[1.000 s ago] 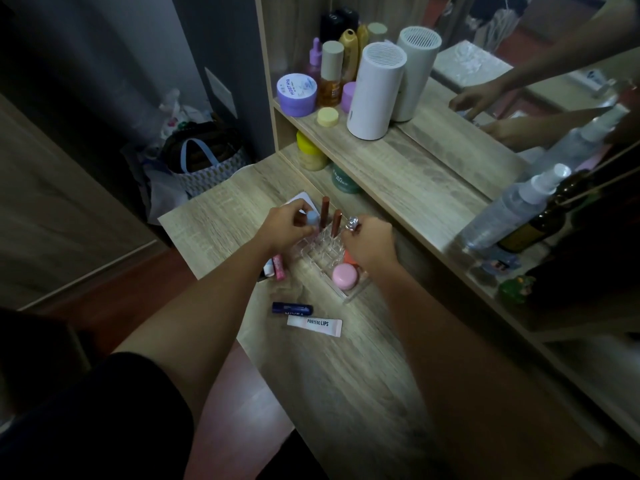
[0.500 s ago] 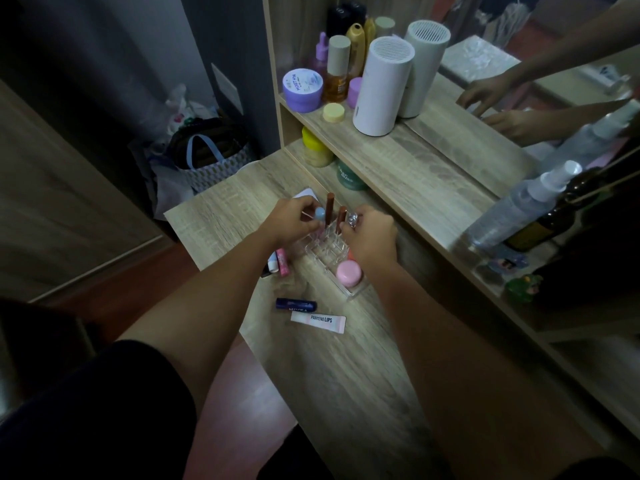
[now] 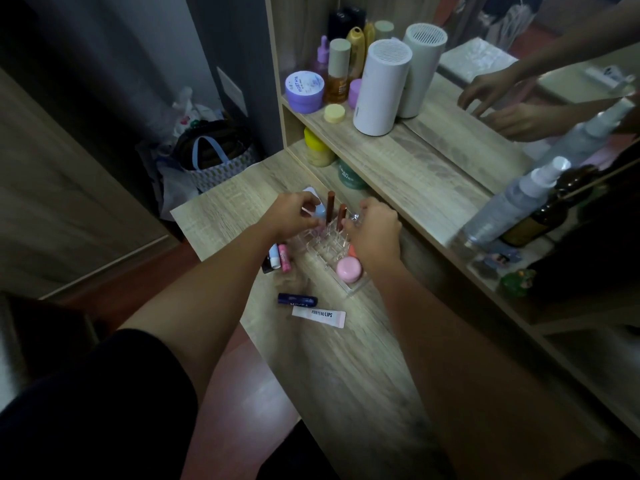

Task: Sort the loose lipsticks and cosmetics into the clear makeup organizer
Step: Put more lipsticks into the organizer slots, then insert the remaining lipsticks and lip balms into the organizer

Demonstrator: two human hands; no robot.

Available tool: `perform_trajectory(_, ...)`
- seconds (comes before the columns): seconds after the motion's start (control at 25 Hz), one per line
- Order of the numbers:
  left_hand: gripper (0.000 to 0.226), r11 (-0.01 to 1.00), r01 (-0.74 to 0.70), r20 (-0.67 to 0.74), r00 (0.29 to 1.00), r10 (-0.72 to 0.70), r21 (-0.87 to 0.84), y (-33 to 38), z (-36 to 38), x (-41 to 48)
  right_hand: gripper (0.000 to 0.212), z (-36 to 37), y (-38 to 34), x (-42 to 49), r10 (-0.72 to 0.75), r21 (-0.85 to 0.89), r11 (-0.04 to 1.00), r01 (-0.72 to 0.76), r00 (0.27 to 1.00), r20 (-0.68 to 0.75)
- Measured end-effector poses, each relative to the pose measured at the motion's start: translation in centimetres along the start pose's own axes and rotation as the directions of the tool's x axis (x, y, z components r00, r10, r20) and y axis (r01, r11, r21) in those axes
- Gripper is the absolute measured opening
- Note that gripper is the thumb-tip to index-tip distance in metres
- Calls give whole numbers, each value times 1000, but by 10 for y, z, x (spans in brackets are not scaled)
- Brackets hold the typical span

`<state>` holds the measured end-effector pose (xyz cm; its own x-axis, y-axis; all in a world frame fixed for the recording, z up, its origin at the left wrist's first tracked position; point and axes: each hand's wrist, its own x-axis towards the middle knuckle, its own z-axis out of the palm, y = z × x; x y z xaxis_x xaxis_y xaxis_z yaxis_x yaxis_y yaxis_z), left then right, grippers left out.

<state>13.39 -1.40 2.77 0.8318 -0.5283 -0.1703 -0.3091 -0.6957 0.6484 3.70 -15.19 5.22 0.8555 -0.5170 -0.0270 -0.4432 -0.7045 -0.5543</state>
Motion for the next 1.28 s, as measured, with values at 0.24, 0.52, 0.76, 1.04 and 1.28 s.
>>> perform_trajectory(0.24, 43, 999, 26, -42, 999, -25, 30, 2, -24, -15, 40, -15, -16, -16, -106, 92, 989, 115, 990, -95)
perform_trajectory(0.52, 37, 996, 62, -78, 995, -58, 60, -14, -42, -39, 27, -1, -33, -43, -233, 47, 971, 236, 971, -58)
perform_trajectory(0.76, 30, 992, 102, -30, 995, -100, 68, -45, -38, -65, 21, 36, -19, -58, -263, 26, 964, 265, 934, 242)
perform_trajectory(1.04, 68, 967, 173, 32, 983, -182, 187, -82, -3, -63, 30, 74, -6, -63, -173, -77, 964, 253, 822, 542)
perform_trajectory(1.28, 97, 954, 176, 100, 974, -205, 243, -102, 19, -54, 31, 91, -6, -65, -141, -45, 978, 205, 801, 582)
